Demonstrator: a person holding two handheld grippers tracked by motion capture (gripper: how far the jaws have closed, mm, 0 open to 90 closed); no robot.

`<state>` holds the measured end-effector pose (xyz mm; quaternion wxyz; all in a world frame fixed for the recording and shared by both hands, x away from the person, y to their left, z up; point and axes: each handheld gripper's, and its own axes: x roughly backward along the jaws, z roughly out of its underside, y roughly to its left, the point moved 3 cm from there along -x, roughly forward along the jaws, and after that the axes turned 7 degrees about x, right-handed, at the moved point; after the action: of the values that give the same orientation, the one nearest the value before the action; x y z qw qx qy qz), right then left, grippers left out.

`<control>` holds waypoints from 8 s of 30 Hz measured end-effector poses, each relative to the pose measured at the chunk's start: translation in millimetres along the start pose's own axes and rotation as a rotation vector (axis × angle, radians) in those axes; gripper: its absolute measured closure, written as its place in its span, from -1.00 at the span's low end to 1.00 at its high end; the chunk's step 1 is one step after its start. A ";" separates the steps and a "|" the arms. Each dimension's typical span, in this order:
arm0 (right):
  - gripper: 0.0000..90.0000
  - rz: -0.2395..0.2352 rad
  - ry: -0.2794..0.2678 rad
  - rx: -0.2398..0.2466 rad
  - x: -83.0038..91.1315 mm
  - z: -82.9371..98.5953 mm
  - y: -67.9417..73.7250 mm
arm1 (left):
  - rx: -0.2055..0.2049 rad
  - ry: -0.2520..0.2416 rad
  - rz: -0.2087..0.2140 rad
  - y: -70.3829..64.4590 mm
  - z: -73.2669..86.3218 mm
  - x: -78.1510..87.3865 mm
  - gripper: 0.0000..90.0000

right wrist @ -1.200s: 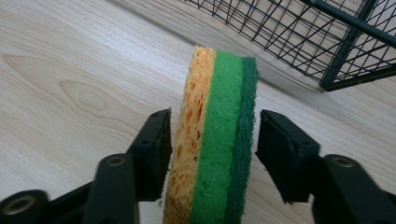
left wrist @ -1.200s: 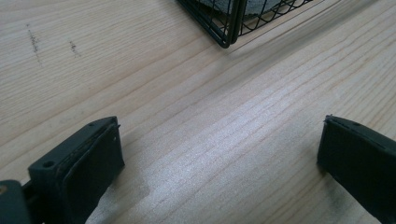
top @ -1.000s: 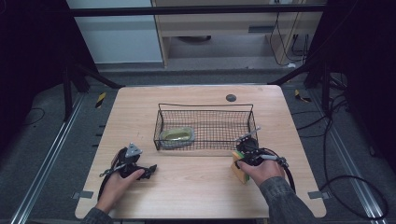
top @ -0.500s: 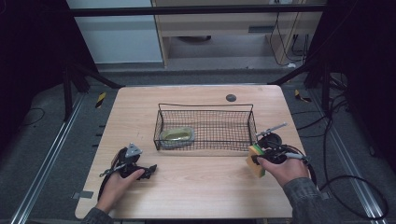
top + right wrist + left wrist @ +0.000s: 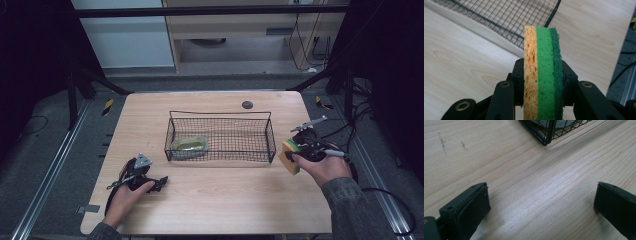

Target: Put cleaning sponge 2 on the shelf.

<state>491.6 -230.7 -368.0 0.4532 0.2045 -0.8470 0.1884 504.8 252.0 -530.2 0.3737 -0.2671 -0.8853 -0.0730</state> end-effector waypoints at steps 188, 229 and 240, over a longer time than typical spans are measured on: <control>0.24 0.008 -0.011 0.090 -130.4 -96.2 3.0 | 0.004 0.001 -0.006 1.4 -2.5 -2.0 -1.00; -0.69 0.019 -0.171 0.015 -94.4 -77.0 14.0 | 0.003 0.004 -0.007 1.7 -2.6 -2.1 -1.00; -0.84 0.081 -0.306 -0.096 -56.6 -31.6 -5.6 | 0.003 0.004 -0.007 1.7 -2.7 -2.3 -1.00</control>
<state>544.9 -209.5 -398.7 0.3200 0.1745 -0.9217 0.1325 508.7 251.6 -530.0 0.3753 -0.2632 -0.8857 -0.0737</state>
